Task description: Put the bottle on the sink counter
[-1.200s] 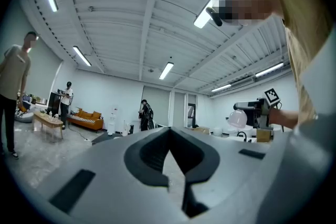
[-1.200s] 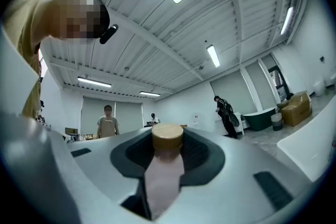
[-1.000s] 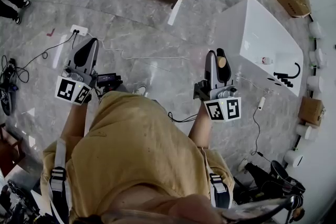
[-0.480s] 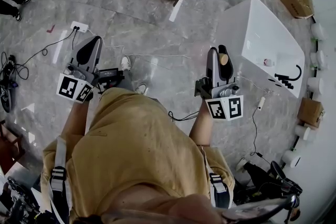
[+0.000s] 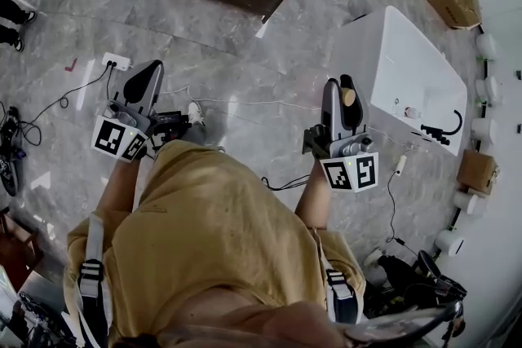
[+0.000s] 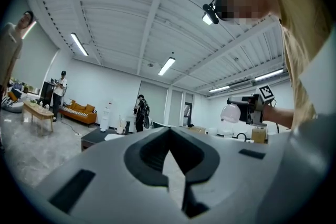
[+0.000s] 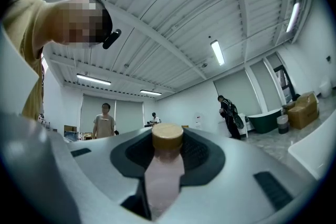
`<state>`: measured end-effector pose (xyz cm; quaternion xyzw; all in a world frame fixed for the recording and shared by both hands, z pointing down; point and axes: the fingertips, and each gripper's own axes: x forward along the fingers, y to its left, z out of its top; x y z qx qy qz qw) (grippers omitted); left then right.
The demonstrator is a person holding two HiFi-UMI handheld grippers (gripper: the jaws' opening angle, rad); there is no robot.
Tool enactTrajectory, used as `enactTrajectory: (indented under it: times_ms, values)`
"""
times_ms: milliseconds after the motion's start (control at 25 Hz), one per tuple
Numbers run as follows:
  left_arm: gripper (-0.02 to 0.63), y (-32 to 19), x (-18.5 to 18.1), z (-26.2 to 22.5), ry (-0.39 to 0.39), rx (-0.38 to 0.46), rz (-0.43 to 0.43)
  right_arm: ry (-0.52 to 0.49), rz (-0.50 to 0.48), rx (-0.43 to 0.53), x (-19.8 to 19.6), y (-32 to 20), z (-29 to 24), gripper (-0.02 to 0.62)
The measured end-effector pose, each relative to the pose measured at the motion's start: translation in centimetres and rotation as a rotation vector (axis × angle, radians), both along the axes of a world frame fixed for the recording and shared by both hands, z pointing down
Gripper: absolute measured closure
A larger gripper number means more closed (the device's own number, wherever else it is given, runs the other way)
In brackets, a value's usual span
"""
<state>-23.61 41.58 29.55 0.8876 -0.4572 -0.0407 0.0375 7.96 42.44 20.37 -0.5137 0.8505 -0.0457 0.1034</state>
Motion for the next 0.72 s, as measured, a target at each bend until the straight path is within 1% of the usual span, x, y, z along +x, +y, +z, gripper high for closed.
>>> enactTrajectory:
  times_ms: [200, 320, 520, 720]
  values:
    - [0.604, -6.4, -1.4, -0.2, 0.013, 0.010, 0.042, 0.011, 0.056, -0.011, -1.1, -4.6, -0.5, 0.476]
    - [0.604, -9.2, -1.8, -0.2, 0.017, 0.011, 0.079, 0.011, 0.086, -0.016, -1.8, -6.7, -0.5, 0.476]
    - [0.604, -11.7, -1.0, 0.3, 0.028, -0.014, 0.132, 0.028, 0.094, -0.021, -2.7, -9.7, -0.9, 0.476]
    - [0.604, -13.7, -0.4, 0.9, 0.031, -0.033, 0.145, 0.036, 0.080, -0.023, -3.0, -12.9, -0.8, 0.474]
